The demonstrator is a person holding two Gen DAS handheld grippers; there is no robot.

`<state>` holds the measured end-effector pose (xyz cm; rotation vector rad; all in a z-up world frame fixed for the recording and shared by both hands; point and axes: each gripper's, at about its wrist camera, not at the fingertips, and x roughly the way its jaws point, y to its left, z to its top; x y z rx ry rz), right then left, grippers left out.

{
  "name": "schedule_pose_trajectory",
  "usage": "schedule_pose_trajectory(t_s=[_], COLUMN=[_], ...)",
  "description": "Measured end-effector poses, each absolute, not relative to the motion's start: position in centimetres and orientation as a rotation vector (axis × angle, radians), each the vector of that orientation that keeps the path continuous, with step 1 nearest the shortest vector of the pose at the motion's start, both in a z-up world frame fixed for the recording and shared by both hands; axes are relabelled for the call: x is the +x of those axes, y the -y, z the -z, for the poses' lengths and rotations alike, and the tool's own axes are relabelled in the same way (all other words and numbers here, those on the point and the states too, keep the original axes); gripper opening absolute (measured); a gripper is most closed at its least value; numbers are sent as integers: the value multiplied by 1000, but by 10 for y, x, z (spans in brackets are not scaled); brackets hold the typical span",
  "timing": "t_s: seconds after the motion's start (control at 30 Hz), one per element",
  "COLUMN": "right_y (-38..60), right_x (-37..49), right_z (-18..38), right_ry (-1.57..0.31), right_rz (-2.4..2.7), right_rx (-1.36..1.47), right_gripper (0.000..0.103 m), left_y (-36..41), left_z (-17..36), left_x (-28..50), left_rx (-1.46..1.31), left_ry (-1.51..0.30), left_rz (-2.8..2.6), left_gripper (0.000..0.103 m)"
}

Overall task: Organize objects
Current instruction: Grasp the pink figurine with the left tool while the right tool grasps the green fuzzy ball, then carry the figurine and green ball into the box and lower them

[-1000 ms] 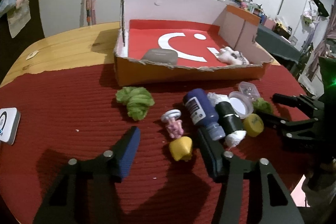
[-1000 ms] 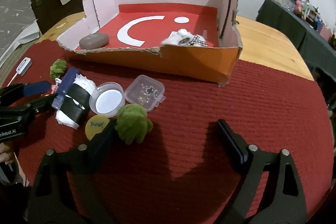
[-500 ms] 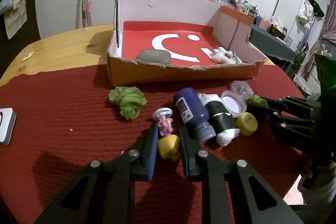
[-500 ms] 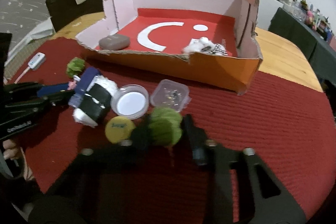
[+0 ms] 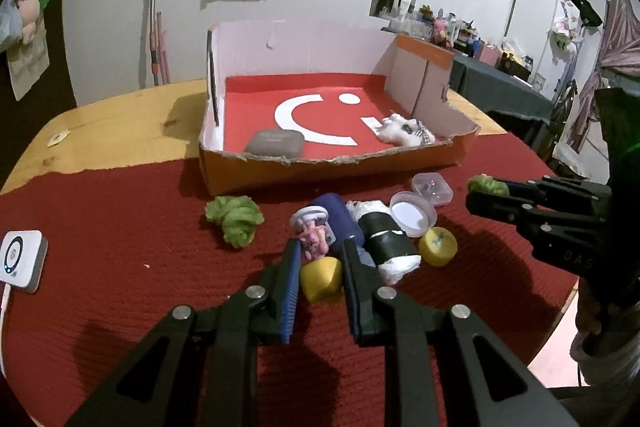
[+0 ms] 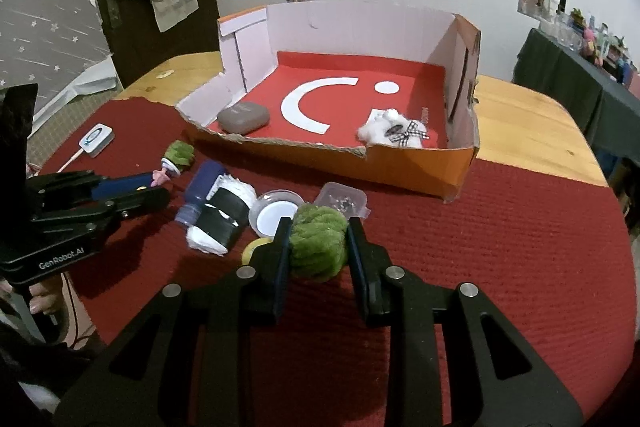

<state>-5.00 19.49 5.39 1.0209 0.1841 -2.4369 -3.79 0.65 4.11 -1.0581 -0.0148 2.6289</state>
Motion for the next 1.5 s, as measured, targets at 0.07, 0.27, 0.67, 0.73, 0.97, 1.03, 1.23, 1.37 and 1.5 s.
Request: schedule_pose_trajectory(t_s=[0.07, 0.27, 0.67, 0.73, 0.97, 1.03, 1.23, 1.37, 1.5], right_y=[-195, -195, -195, -195, -192, -190, -191, -190, -184], right_x=[-50, -49, -49, -50, -51, -51, -53, -58, -71], right_z=[-53, -51, -49, -50, -58, -60, -68, -81, -95], right_ry=[-179, -172, -191, -185, -187, -193, -180, -187, -208], right_rz=[2434, 2423, 2423, 2420, 2404, 2404, 2413, 2423, 2402], right_rx=[1025, 1041, 1046, 1043, 1019, 1012, 986, 950, 916], right_gripper=[25, 25, 25, 25, 25, 25, 25, 25, 25], left_y=[-6, -6, -6, -7, -11, -12, -16, -21, -27], left_z=[-42, -43, -45, -47, -59, -62, -68, -76, -86], left_x=[-38, -37, -36, -35, -37, -38, -40, -46, -62], left_rx=[-1058, -1057, -1047, -1038, -982, -971, -944, -917, -905], left_ry=[18, 14, 12, 6, -16, -18, -40, -63, -69], left_rz=[-2628, -2633, -2634, -2637, -2637, -2634, -2639, -2630, -2583], left_gripper=[21, 21, 21, 21, 21, 21, 21, 21, 21])
